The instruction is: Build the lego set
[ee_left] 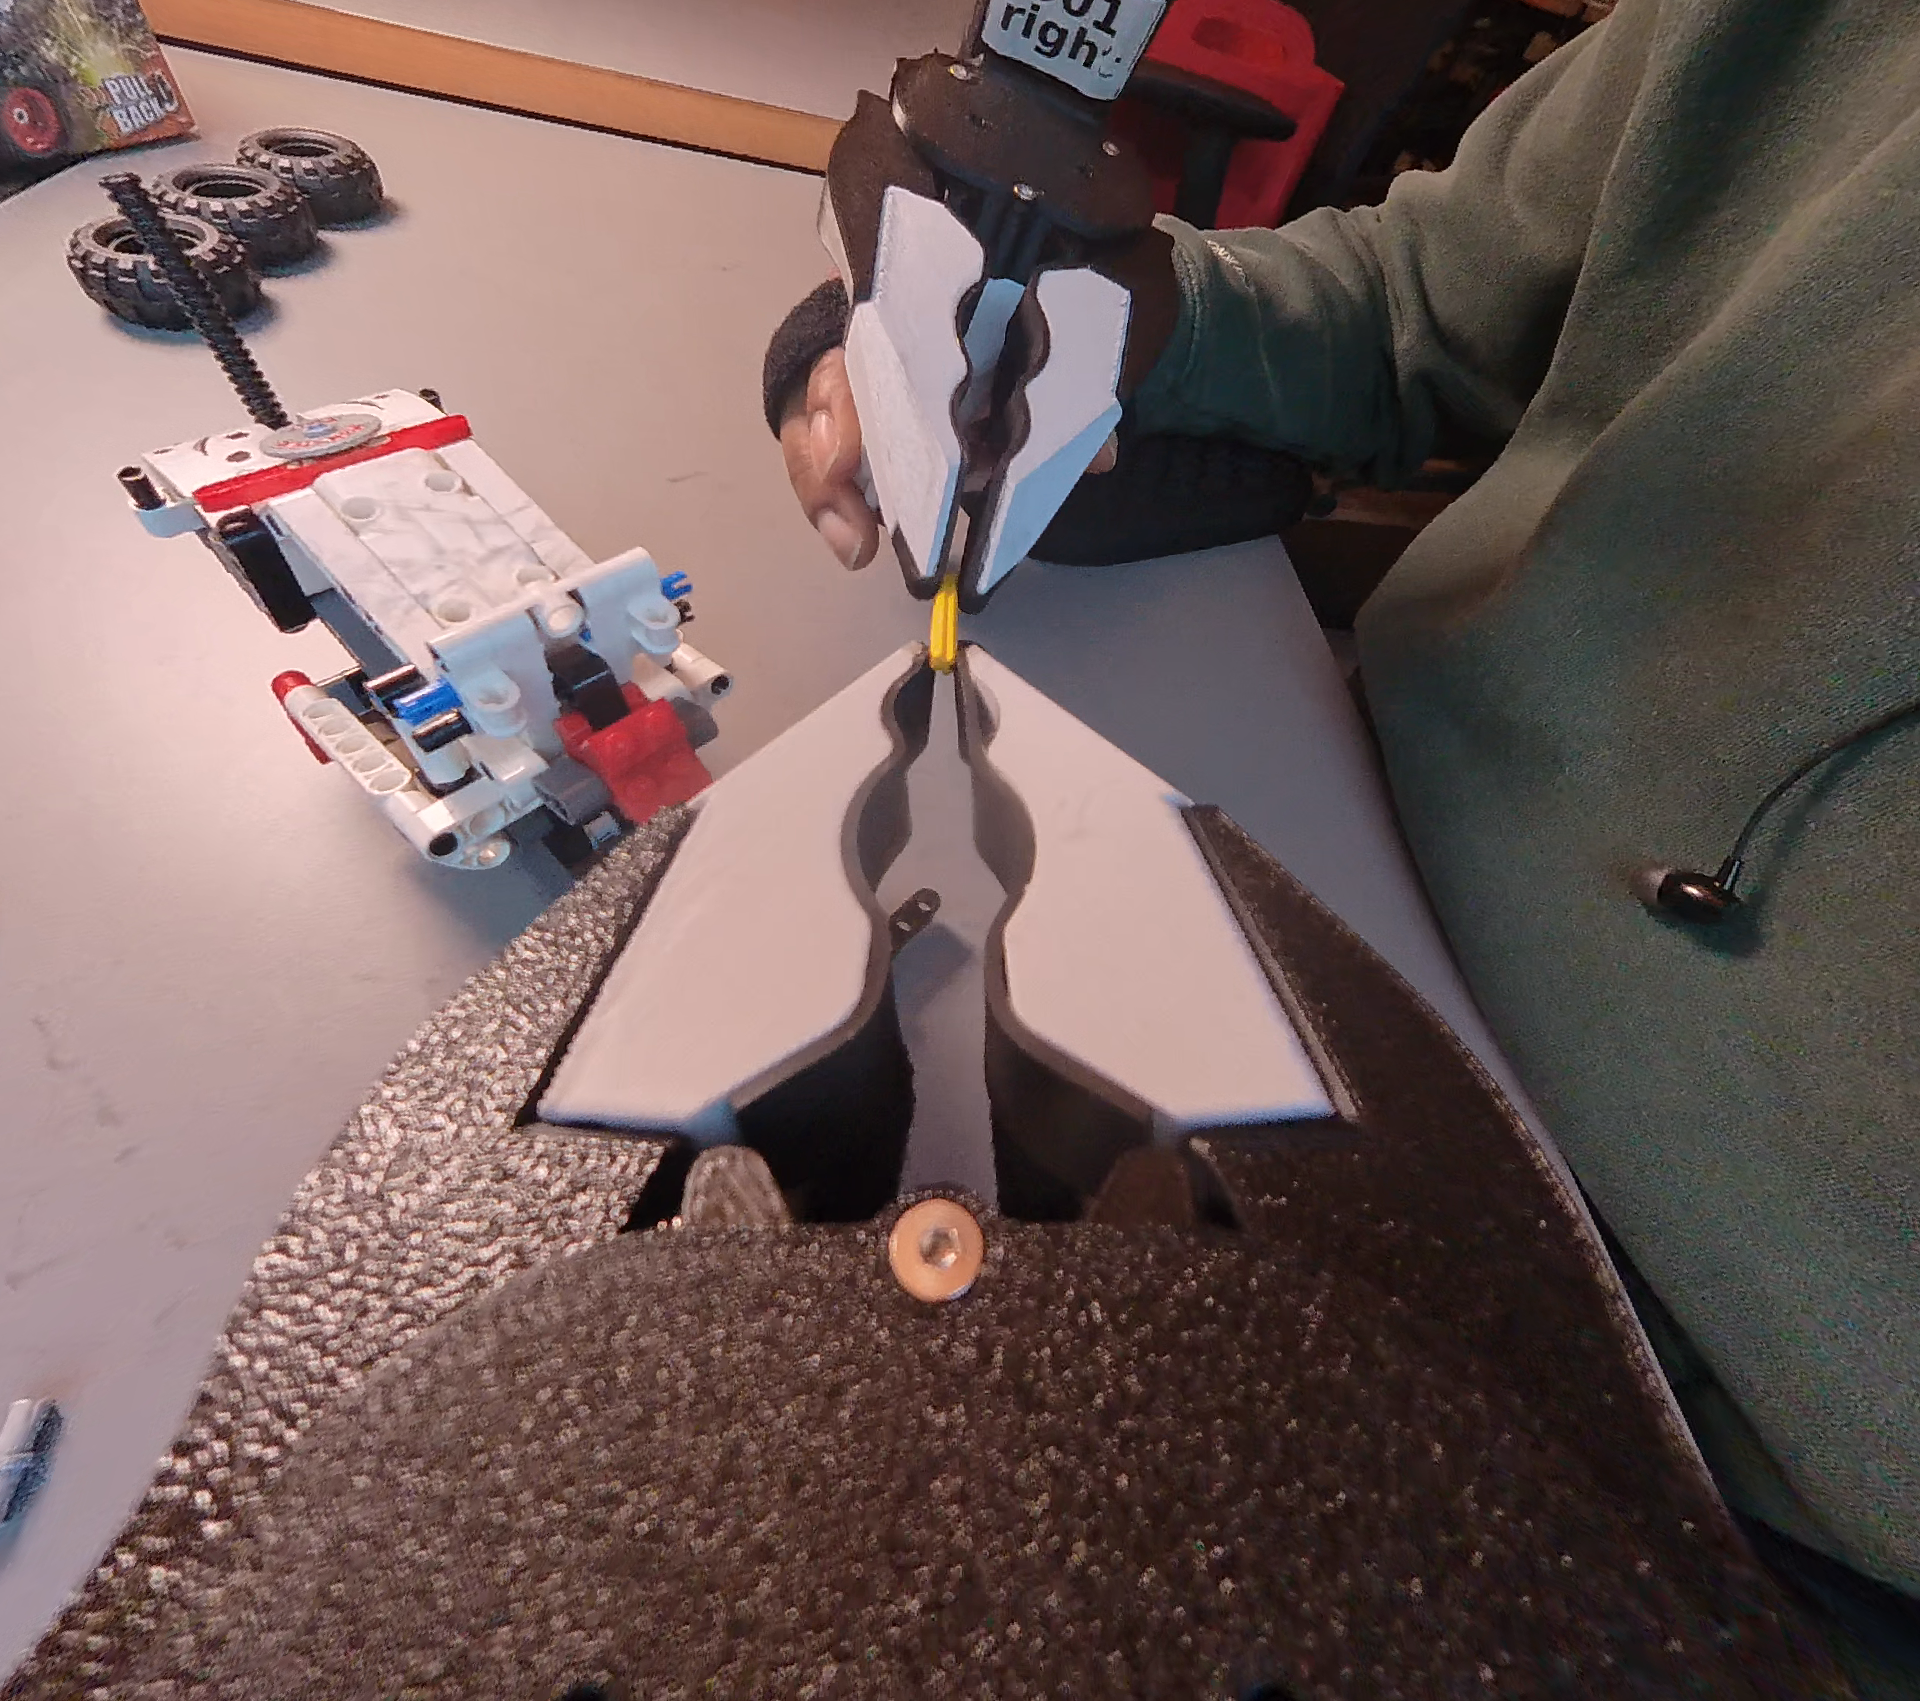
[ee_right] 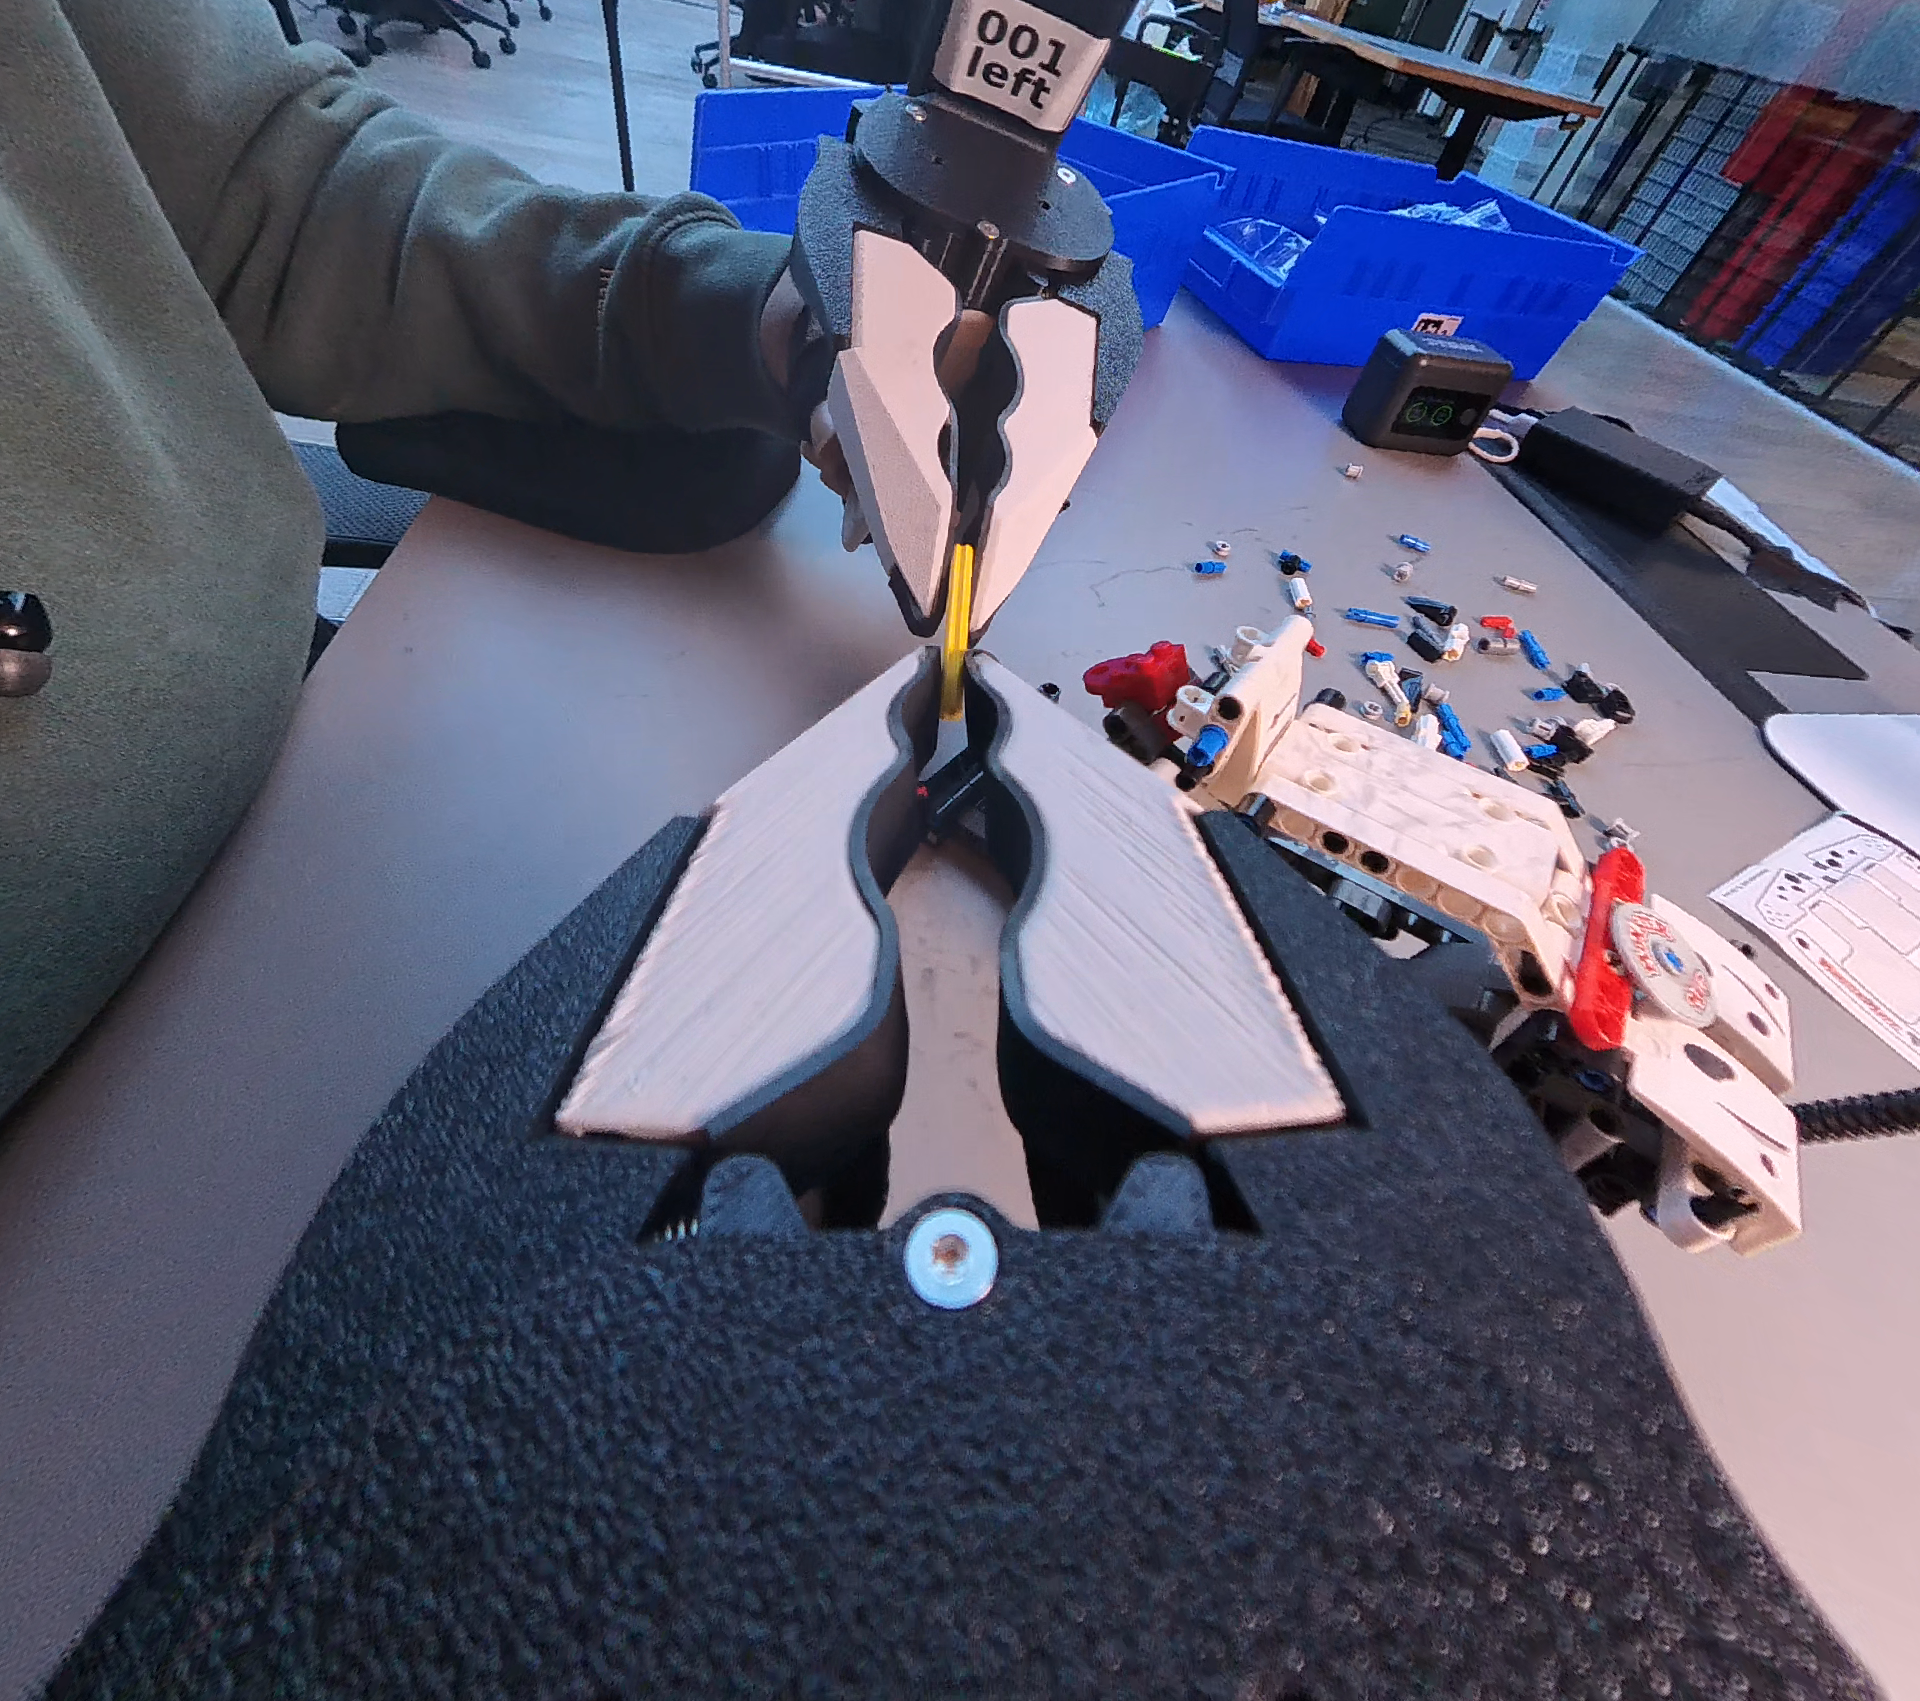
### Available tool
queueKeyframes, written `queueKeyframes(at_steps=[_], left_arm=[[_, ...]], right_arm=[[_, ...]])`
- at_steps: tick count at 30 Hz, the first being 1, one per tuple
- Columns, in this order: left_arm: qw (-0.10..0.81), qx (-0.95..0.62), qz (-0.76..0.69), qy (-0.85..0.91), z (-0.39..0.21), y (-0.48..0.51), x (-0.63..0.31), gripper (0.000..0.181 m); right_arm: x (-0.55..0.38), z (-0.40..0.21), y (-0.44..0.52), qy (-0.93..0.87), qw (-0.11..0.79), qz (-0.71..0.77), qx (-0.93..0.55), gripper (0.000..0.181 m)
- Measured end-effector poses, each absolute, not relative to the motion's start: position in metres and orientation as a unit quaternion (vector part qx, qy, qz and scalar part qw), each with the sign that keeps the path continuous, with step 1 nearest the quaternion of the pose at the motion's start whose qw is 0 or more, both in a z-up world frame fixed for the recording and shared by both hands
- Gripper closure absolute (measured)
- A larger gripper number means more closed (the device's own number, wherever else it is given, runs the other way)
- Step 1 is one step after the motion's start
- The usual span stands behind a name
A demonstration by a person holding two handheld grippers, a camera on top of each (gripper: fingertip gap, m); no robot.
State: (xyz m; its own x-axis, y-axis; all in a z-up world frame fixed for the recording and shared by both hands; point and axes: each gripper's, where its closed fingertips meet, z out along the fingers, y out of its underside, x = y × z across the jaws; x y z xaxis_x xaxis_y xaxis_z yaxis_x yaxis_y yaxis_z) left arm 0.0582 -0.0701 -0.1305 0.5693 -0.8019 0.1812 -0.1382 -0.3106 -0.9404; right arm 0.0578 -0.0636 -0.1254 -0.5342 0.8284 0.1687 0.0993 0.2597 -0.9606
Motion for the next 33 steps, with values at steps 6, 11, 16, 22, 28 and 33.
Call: queueKeyframes(at_steps=[6, 11, 16, 22, 28, 33], left_arm=[[0.485, -0.735, -0.348, 0.321, -0.132, -0.072, 0.06, 0.178], [0.482, -0.735, -0.35, 0.323, -0.134, -0.072, 0.061, 0.178], [0.483, -0.736, -0.351, 0.318, -0.135, -0.071, 0.06, 0.178], [0.484, -0.74, -0.349, 0.308, -0.137, -0.067, 0.056, 0.178], [0.495, -0.743, -0.342, 0.294, -0.135, -0.063, 0.048, 0.176], [0.516, -0.746, -0.323, 0.271, -0.13, -0.056, 0.035, 0.176]], right_arm=[[0.058, -0.129, -0.065, -0.716, 0.356, 0.507, -0.322, 0.173], [0.059, -0.132, -0.068, -0.725, 0.356, 0.498, -0.315, 0.177], [0.057, -0.131, -0.064, -0.722, 0.361, 0.496, -0.321, 0.178], [0.055, -0.134, -0.06, -0.722, 0.365, 0.487, -0.329, 0.178], [0.055, -0.134, -0.054, -0.722, 0.371, 0.478, -0.335, 0.178], [0.055, -0.137, -0.048, -0.728, 0.377, 0.464, -0.337, 0.178]])
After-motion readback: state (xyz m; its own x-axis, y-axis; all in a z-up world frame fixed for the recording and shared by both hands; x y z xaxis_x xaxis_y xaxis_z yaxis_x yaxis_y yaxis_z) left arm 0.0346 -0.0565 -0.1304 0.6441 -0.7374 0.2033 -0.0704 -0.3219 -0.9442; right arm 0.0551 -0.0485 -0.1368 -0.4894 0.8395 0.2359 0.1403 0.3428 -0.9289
